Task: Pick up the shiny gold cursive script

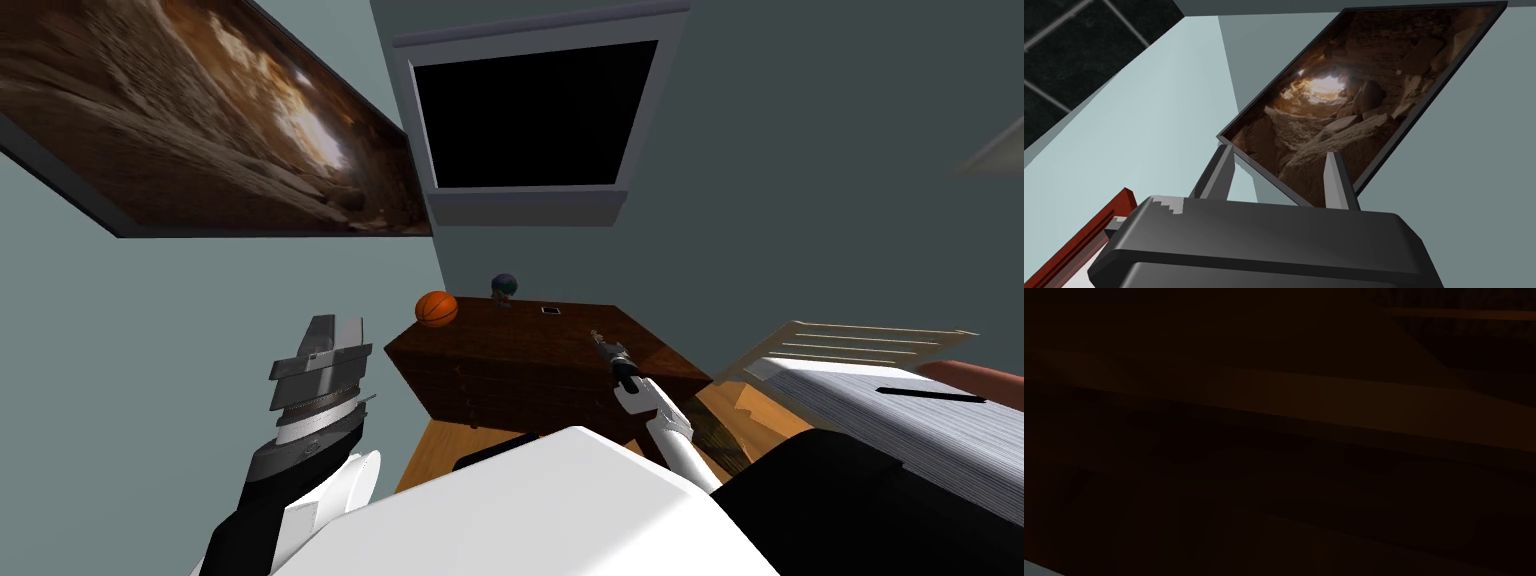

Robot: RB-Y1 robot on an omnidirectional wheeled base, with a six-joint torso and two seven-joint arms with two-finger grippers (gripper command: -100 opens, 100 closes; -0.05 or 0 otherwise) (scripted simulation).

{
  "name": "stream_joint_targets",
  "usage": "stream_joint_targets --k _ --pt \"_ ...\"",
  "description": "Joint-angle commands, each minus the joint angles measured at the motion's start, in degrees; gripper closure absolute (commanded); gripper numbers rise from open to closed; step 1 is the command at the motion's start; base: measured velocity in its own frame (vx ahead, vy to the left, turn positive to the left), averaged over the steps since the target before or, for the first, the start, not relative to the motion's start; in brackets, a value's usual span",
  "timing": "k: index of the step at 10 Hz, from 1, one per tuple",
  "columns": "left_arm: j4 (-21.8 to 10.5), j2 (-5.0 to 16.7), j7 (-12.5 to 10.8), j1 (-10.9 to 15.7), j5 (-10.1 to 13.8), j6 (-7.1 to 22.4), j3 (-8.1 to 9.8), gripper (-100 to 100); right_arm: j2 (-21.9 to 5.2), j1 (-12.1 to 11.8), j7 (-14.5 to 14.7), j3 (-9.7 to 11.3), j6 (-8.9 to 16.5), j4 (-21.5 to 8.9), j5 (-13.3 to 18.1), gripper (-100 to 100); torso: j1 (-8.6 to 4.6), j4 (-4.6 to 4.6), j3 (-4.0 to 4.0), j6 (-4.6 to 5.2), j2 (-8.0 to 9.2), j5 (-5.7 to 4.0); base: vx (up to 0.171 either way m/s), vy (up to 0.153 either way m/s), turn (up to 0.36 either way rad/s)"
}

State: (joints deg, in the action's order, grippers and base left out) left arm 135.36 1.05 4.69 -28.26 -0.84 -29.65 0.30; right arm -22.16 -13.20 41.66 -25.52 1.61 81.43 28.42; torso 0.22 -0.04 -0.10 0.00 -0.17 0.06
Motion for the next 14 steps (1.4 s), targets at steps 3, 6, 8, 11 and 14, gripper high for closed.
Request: stream_joint_targets --k 3,6,8,11,14 --pt "0.0 0.0 0.0 0.0 0.0 0.0 0.01 0 0.6 2.1 0.9 -1.4 0.6 -1.7 0.9 -100 -0.18 0.03 0.08 0.01 0.15 -0.03 -0.006 0.004 0.062" --pt "0.0 0.0 0.0 0.0 0.0 0.0 0.01 0 1.6 5.1 1.9 -3.4 1.4 -3.9 2.2 -100 -0.43 0.11 0.28 0.01 0.49 -0.08 -0.084 -0.049 0.127" --pt "0.0 0.0 0.0 0.0 0.0 0.0 0.01 0 2.2 7.1 2.6 -4.7 1.9 -5.4 3.1 -100 -0.42 0.1 0.26 0.01 0.46 -0.08 -0.076 -0.039 0.118" --pt "0.0 0.0 0.0 0.0 0.0 0.0 0.01 0 3.1 10.2 3.6 -6.6 2.6 -7.7 4.4 -100 -0.33 0.1 0.25 0.01 0.42 -0.07 -0.07 -0.026 0.11" --pt "0.0 0.0 0.0 0.0 0.0 0.0 0.01 0 3.1 9.7 3.5 -6.5 2.3 -7.5 4.3 100 -0.28 0.06 0.15 0.04 0.26 -0.06 -0.013 -0.006 0.006"
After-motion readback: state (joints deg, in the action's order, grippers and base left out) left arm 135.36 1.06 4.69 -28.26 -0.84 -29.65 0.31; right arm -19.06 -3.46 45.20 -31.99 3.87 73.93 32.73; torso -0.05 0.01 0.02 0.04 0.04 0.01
